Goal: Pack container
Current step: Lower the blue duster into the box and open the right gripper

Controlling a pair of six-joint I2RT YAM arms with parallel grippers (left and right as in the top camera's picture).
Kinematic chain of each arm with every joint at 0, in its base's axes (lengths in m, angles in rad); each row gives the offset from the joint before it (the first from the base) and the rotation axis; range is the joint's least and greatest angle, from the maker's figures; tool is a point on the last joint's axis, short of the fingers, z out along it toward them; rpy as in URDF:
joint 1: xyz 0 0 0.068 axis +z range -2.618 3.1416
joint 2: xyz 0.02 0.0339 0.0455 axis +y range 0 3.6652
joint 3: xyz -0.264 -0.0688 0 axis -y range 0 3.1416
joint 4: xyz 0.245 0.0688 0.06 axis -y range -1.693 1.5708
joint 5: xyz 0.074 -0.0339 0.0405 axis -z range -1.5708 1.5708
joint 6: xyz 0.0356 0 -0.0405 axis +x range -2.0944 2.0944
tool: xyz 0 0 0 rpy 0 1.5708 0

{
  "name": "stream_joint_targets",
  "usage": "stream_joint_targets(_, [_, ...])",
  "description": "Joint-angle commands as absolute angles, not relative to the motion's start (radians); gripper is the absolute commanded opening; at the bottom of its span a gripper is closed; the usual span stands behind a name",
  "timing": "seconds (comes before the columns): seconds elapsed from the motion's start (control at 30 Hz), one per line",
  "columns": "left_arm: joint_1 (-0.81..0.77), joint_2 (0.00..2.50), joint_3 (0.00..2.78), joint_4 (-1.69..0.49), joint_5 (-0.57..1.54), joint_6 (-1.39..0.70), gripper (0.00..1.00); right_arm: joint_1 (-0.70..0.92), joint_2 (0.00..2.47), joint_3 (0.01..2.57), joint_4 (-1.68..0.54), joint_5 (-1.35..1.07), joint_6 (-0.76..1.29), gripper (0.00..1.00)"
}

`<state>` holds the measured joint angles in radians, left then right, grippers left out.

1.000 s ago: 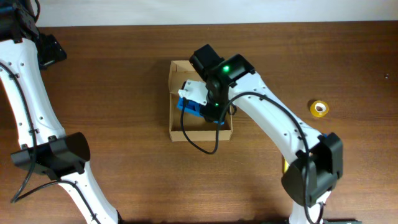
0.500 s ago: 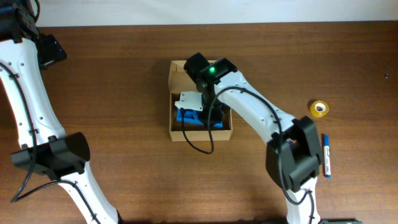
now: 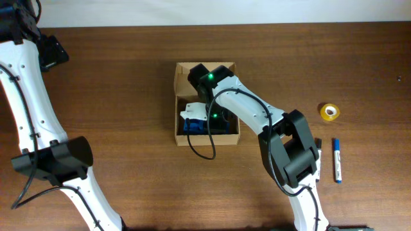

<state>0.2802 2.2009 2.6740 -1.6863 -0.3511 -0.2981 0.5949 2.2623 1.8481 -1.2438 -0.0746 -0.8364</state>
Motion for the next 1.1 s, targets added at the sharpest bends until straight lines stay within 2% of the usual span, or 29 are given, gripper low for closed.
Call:
stream_joint_targets(0.0, [0.283, 2.197, 2.669, -1.687, -0.351, -0.287, 1.00, 0.596, 2.262, 1.846, -1.242, -0.075, -0.795, 0.40])
stream_joint_targets(0.13, [0.283, 2.197, 2.669, -1.687, -0.351, -0.287, 1.00, 0.598, 2.238, 1.860, -1.242, -0.049, -0.742, 0.50])
stream_joint_targets(0.2, [0.283, 2.197, 2.669, -1.687, -0.351, -0.287, 1.00, 0.605, 2.214, 1.880, -1.254, -0.048, -0.743, 0.74])
stream_joint_targets(0.4, [0.282, 2.197, 2.669, -1.687, -0.351, -0.287, 1.00, 0.622, 2.151, 2.006, -1.333, -0.014, -0.700, 0.78])
stream_joint_targets(0.57, [0.282, 2.197, 2.669, -1.687, -0.351, -0.287, 1.00, 0.635, 2.104, 2.128, -1.382, 0.061, -0.611, 0.66])
stream_joint_targets(0.6, [0.282, 2.197, 2.669, -1.687, -0.351, -0.287, 1.00, 0.635, 2.086, 2.151, -1.388, 0.097, -0.591, 0.61])
stream_joint_targets(0.73, [0.283, 2.197, 2.669, -1.687, -0.351, -0.287, 1.00, 0.621, 1.982, 2.164, -1.386, 0.193, -0.509, 0.24])
stream_joint_targets(0.77, [0.283, 2.197, 2.669, -1.687, -0.351, -0.287, 1.00, 0.609, 1.955, 2.163, -1.384, 0.197, -0.490, 0.20])
stream_joint_targets(0.93, [0.282, 2.197, 2.669, -1.687, -0.351, -0.287, 1.00, 0.463, 1.810, 2.090, -1.358, 0.196, -0.404, 0.19])
stream_joint_targets(1.07, [0.283, 2.197, 2.669, -1.687, -0.351, -0.287, 1.00, 0.245, 1.682, 1.914, -1.261, 0.192, -0.327, 0.20])
